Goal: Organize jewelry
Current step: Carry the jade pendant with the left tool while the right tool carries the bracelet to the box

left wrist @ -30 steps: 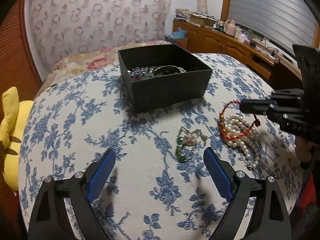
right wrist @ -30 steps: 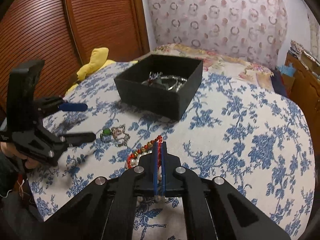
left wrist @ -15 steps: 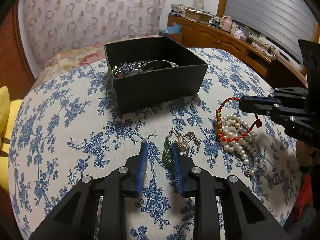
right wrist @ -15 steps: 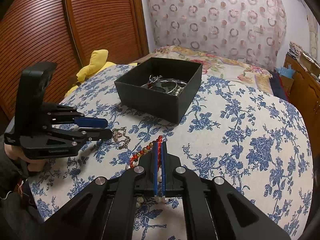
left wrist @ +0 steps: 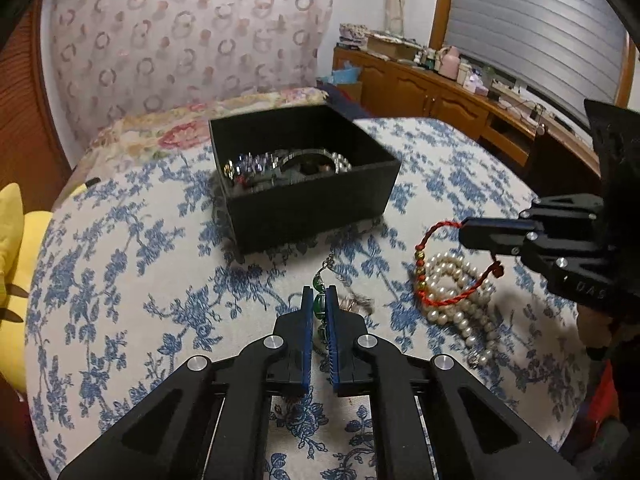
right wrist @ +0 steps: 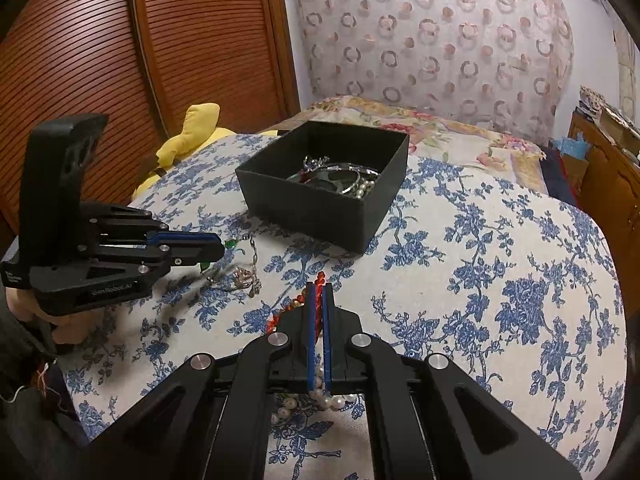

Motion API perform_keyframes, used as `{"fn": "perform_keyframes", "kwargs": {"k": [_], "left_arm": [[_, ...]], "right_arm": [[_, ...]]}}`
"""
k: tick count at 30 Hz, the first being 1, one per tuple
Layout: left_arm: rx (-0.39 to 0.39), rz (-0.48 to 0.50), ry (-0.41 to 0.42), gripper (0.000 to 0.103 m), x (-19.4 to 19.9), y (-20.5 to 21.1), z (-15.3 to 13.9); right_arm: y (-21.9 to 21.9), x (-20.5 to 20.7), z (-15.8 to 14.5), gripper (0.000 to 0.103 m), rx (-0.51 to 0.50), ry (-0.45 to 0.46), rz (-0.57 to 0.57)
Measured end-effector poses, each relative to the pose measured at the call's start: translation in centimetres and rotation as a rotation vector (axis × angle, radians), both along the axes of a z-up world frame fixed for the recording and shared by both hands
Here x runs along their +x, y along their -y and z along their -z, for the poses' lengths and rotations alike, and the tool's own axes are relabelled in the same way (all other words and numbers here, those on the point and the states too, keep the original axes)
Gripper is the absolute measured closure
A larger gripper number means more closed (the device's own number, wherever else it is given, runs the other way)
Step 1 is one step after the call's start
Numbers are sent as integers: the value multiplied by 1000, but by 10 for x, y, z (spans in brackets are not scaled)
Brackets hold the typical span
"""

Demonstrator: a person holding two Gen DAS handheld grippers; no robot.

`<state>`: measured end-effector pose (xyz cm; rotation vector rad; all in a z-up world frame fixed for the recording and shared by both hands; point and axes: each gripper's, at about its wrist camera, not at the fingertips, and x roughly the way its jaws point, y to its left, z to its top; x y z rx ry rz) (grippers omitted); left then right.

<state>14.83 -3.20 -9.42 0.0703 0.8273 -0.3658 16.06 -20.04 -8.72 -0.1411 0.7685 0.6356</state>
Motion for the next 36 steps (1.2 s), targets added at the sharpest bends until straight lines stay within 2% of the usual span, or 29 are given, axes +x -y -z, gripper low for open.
{"fn": "perform_keyframes", "kwargs": {"k": [20,27,36], "left_arm": [[-53,-22,143,98,3,-3,-64],[-63,-27,165,98,22,-7,-78],[-54,-34,171,98,63,-9,-88]], "right_arm": [[-8,9,-54,99,39,110,-12],[-14,33,-70,99,60,146,-16],[-28,76,-69,99,57,150,-19]]}}
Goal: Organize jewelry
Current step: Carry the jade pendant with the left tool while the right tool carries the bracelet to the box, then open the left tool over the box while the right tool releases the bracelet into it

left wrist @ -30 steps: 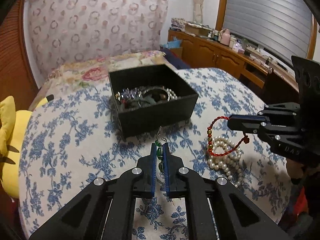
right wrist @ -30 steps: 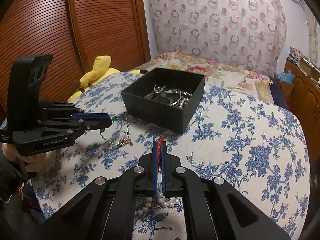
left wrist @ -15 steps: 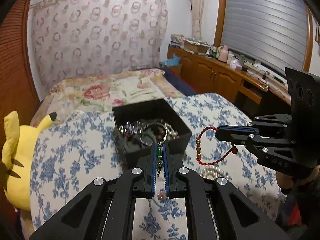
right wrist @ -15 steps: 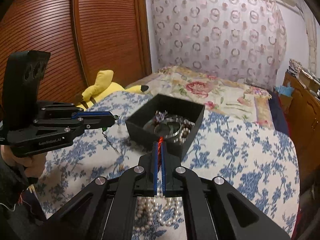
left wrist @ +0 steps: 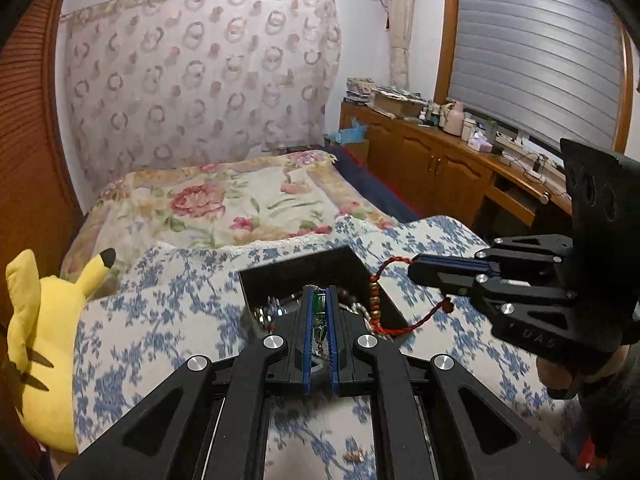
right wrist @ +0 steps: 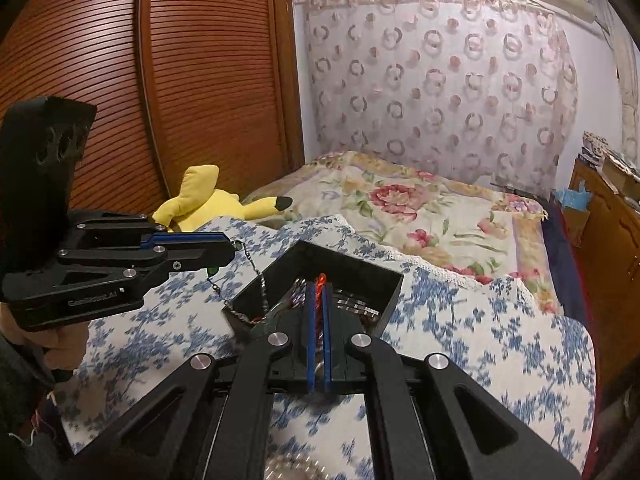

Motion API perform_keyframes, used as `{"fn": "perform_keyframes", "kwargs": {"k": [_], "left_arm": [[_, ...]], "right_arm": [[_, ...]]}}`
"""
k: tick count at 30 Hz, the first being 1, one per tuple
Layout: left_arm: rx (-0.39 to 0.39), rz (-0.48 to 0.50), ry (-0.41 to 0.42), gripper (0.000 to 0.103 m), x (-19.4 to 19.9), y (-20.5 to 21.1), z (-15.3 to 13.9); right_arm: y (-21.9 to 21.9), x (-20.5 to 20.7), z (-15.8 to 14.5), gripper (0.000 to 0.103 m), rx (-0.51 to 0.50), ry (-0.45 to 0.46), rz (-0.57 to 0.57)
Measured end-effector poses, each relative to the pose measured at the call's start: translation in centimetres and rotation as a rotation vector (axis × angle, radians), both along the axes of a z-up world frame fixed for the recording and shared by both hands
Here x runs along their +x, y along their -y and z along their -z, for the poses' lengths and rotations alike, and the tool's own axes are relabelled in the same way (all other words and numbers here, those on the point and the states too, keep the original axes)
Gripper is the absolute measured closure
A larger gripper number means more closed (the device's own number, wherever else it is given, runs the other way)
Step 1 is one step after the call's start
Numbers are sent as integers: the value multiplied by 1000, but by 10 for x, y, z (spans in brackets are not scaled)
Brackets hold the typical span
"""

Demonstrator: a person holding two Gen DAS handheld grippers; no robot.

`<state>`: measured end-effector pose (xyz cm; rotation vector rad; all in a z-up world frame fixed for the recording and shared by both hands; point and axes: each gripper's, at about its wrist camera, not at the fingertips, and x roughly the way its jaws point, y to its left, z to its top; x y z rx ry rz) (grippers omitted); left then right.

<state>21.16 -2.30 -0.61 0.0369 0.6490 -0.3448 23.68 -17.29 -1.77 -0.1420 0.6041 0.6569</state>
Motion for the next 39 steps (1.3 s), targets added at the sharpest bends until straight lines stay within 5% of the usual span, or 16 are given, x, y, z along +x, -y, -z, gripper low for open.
{"fn": "perform_keyframes", "kwargs": {"k": [19,22,24,39], "left_arm": [[6,-26,-65,97,70,0,19],[6,-35,-66,96,69,-3,20],[5,-37,-61,85,67,-5,18],[1,-45,-62,64,4,-15,29]], "right_arm": [[-10,64,34,99,-20,-78,-3],[-10,64,33,94,-14,-83,-1],[-9,64,33,83,-11,-80,5],[37,-11,39,83,2,-88,44]]}}
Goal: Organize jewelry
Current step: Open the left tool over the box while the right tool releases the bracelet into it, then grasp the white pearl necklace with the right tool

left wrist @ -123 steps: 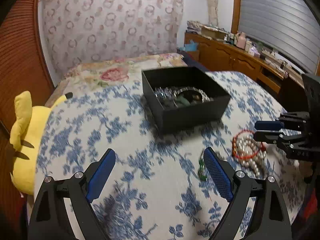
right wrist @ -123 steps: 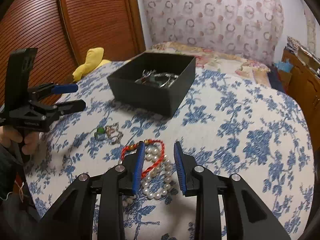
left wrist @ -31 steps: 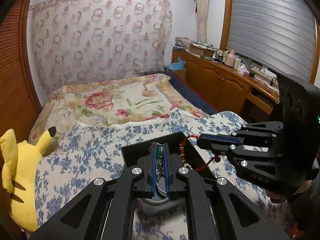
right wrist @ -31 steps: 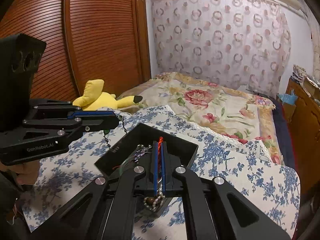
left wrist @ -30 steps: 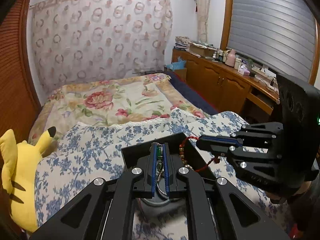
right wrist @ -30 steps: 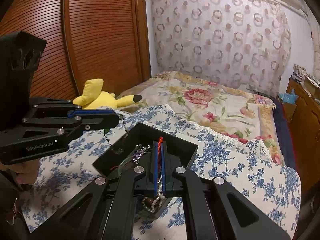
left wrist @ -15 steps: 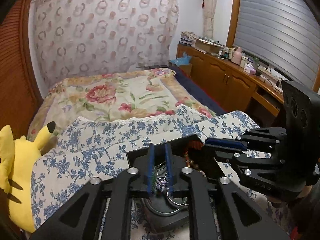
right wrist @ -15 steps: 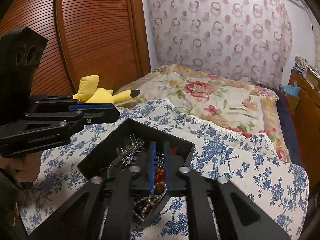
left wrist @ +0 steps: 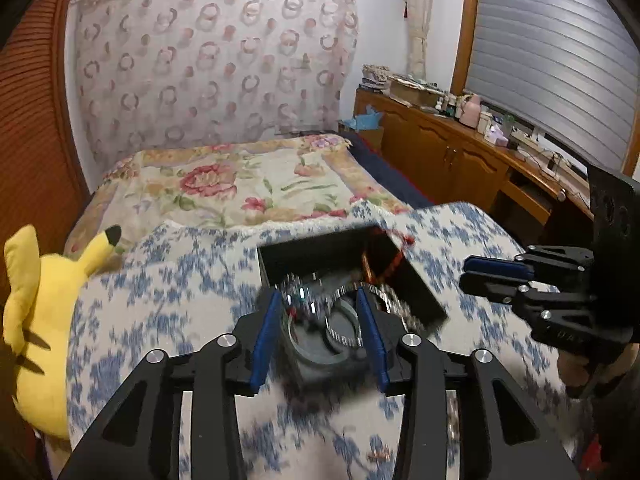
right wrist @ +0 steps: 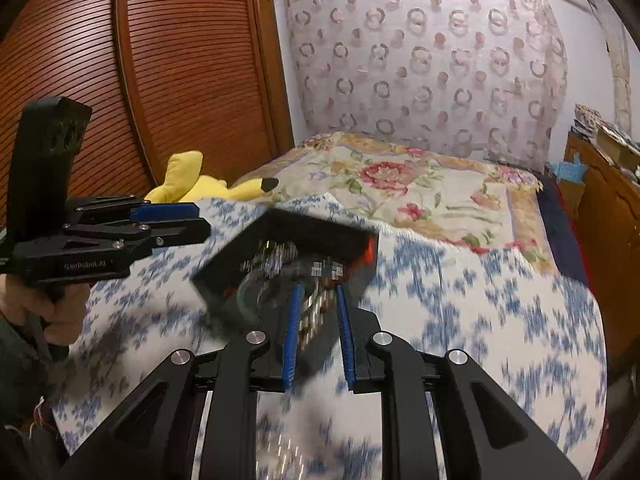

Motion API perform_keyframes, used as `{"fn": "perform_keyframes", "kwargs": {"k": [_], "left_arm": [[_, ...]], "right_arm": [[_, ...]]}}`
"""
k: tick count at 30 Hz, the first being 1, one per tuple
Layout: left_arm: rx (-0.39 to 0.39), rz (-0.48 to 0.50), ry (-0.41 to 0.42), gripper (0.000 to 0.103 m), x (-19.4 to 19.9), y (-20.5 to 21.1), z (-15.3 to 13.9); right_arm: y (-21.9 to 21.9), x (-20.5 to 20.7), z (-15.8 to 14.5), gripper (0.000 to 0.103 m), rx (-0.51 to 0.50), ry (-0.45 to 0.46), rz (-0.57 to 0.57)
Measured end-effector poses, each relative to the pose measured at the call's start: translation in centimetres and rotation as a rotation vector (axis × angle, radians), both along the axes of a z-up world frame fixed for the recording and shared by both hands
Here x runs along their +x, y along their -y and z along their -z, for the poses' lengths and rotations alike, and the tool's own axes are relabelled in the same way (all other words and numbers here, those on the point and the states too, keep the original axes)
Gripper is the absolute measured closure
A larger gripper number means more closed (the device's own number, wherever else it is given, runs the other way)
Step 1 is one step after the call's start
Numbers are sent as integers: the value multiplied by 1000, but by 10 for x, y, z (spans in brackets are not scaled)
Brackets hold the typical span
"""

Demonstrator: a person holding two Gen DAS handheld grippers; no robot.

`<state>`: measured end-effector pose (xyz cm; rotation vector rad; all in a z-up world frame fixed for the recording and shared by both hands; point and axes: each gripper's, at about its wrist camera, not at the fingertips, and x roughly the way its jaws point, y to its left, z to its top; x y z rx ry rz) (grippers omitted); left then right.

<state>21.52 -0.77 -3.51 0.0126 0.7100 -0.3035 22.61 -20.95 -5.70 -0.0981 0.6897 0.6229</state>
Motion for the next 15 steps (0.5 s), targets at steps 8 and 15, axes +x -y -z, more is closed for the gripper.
{"fn": "perform_keyframes", "kwargs": {"k": [8,15], "left_arm": [[17,-11,-32,57,-40,-3,26],[18,-30,-76,52,-63,-9,52]], "right_arm": [[5,-44,29,83,-51,-53,-4],[-7,-79,46,83,-94,-85,-67]]}}
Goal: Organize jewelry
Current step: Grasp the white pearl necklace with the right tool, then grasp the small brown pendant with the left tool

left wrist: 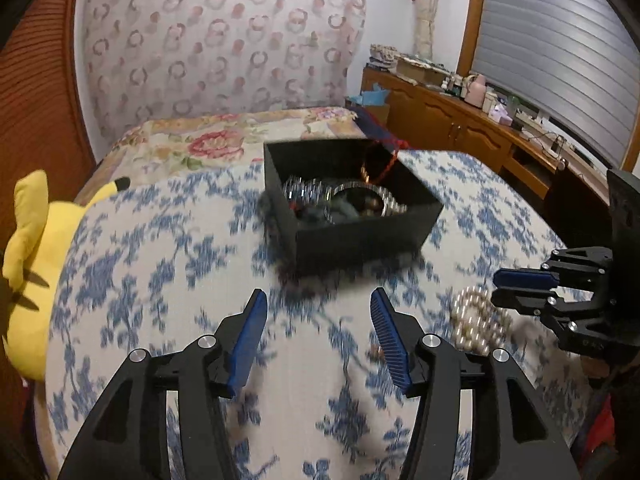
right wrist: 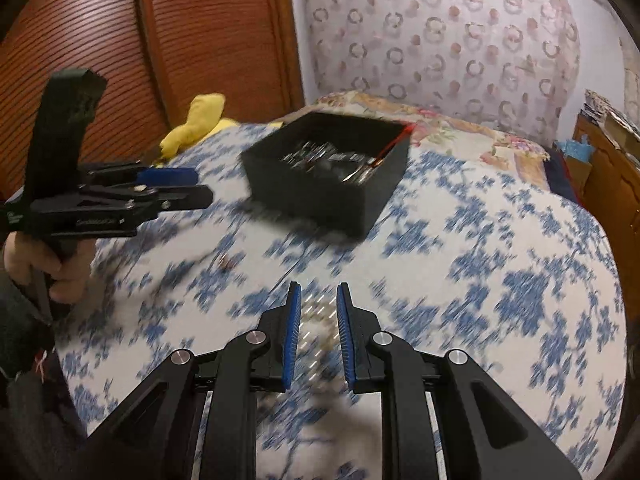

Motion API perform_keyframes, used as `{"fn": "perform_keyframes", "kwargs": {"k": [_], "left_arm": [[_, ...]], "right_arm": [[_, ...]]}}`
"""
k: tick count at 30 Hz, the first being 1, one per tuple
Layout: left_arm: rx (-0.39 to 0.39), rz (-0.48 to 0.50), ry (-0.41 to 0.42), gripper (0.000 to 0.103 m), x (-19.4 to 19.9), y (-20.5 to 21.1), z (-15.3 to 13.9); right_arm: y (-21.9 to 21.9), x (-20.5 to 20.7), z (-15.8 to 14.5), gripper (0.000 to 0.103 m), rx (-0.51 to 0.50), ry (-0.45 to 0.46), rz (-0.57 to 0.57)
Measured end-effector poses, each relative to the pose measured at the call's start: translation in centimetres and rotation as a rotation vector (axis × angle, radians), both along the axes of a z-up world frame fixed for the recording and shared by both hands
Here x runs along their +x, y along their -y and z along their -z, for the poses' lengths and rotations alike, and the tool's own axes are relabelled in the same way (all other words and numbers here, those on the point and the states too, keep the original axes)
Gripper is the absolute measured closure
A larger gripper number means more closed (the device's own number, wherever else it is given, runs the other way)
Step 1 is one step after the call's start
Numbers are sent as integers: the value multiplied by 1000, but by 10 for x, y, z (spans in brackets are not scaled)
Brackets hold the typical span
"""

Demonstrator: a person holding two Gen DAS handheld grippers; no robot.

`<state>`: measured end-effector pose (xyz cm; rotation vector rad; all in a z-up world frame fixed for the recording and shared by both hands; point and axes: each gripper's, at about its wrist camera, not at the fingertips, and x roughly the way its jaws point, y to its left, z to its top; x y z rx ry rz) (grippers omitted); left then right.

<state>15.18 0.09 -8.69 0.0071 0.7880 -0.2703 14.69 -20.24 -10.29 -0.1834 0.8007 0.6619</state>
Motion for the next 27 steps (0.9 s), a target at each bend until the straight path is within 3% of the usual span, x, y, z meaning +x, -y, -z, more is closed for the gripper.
{"fn": "perform_keyframes", "kwargs": {"k": [10,20,22,23,27], "left_arm": [[24,-3,-46,51,-21,-4,20],[19,12,-57,50,-30,3,22],[20,18,-59,50,-30,5,22],[21,22,-61,50,-29,7,22],[27,35,-68,50,-25,15,22]], "right_arm": [[-13,-6,15,84,-73,-34,-16],[-13,8,14,83,-23,-97,-3],[-13,7,14,85,-13,-98,-10],[-13,7,13,95,-6,-91,-13],[-9,6,4,95,12,-51,4]]}}
